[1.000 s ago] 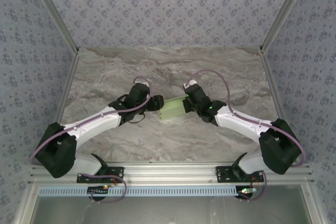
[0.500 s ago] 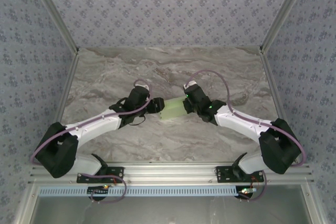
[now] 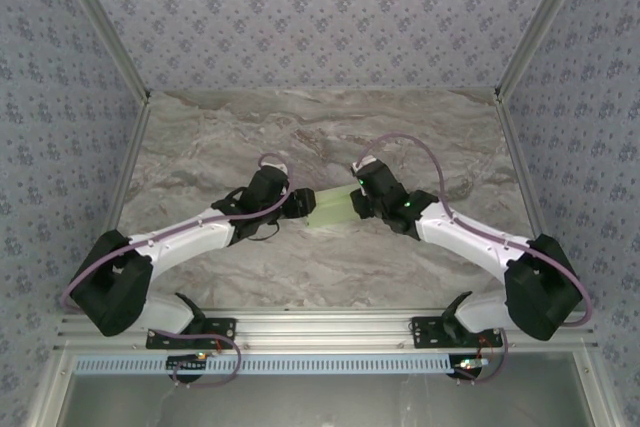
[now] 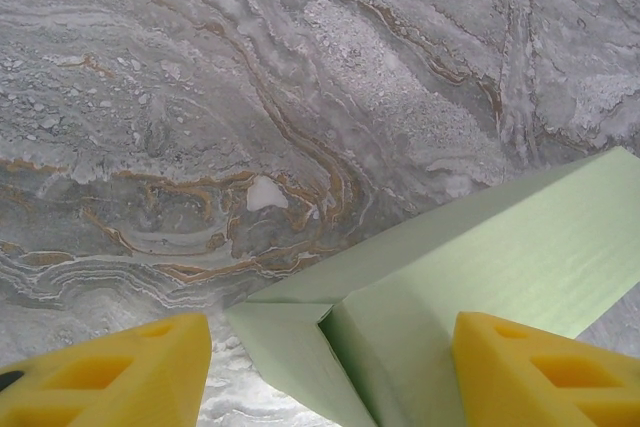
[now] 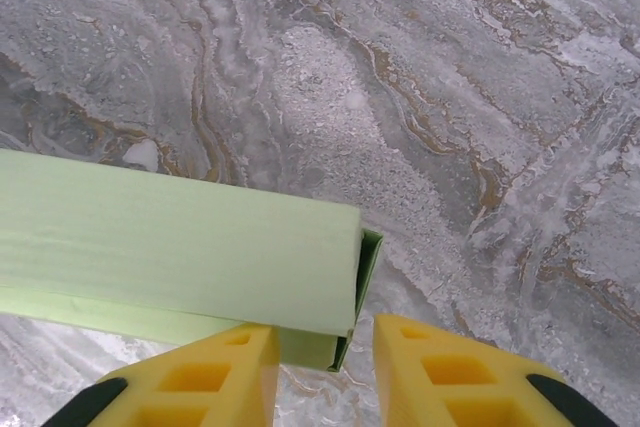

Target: Fold the paper box

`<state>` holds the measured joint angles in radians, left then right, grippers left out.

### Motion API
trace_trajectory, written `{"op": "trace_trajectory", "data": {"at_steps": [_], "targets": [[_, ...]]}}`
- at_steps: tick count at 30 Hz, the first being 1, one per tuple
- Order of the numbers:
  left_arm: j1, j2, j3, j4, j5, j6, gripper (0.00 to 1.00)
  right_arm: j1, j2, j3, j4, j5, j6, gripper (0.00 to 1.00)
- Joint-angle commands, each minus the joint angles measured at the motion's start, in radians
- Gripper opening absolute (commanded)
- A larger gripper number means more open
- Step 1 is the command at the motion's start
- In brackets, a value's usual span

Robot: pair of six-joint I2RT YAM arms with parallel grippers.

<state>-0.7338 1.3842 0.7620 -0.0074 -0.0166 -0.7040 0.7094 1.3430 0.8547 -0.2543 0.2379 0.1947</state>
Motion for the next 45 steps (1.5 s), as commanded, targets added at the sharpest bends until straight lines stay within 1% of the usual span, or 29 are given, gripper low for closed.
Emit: {"op": "trace_trajectory", "data": {"at_steps": [1, 10, 12, 14, 16, 19, 22, 26, 30, 35, 41, 45], "targets": [[-0.012, 0.027, -0.025, -0.074, -0.026, 0.015, 0.64, -0.008, -0.028, 0.024, -0.030, -0.043, -0.006, 0.35], [-0.015, 0.029, -0.014, -0.085, -0.036, 0.020, 0.64, -0.013, -0.112, 0.035, -0.116, -0.093, -0.027, 0.43], [-0.015, 0.027, -0.012, -0.087, -0.036, 0.023, 0.64, -0.032, -0.132, 0.042, -0.128, -0.134, -0.024, 0.45], [-0.017, 0.024, -0.011, -0.089, -0.039, 0.024, 0.64, -0.082, -0.132, 0.057, -0.127, -0.225, -0.018, 0.48], [-0.017, 0.023, -0.011, -0.088, -0.040, 0.024, 0.64, -0.137, -0.116, 0.069, -0.123, -0.312, -0.025, 0.50], [-0.019, 0.025, -0.009, -0.089, -0.042, 0.023, 0.64, -0.200, -0.064, 0.096, -0.101, -0.411, -0.014, 0.52], [-0.020, 0.025, -0.006, -0.088, -0.043, 0.024, 0.64, -0.235, 0.004, 0.128, -0.091, -0.467, -0.007, 0.53], [-0.021, 0.028, -0.001, -0.089, -0.045, 0.025, 0.64, -0.256, 0.080, 0.164, -0.078, -0.496, -0.002, 0.53], [-0.021, 0.029, 0.002, -0.088, -0.046, 0.024, 0.64, -0.271, 0.119, 0.164, -0.078, -0.502, -0.003, 0.52], [-0.023, 0.032, -0.006, -0.082, -0.043, 0.020, 0.64, -0.285, 0.144, 0.109, -0.068, -0.491, -0.002, 0.51], [-0.023, 0.031, -0.028, -0.073, -0.042, 0.008, 0.63, -0.296, 0.162, 0.025, -0.043, -0.487, 0.003, 0.44], [-0.023, 0.033, -0.061, -0.036, -0.020, -0.023, 0.57, -0.306, 0.168, -0.046, 0.002, -0.499, 0.027, 0.38]]}}
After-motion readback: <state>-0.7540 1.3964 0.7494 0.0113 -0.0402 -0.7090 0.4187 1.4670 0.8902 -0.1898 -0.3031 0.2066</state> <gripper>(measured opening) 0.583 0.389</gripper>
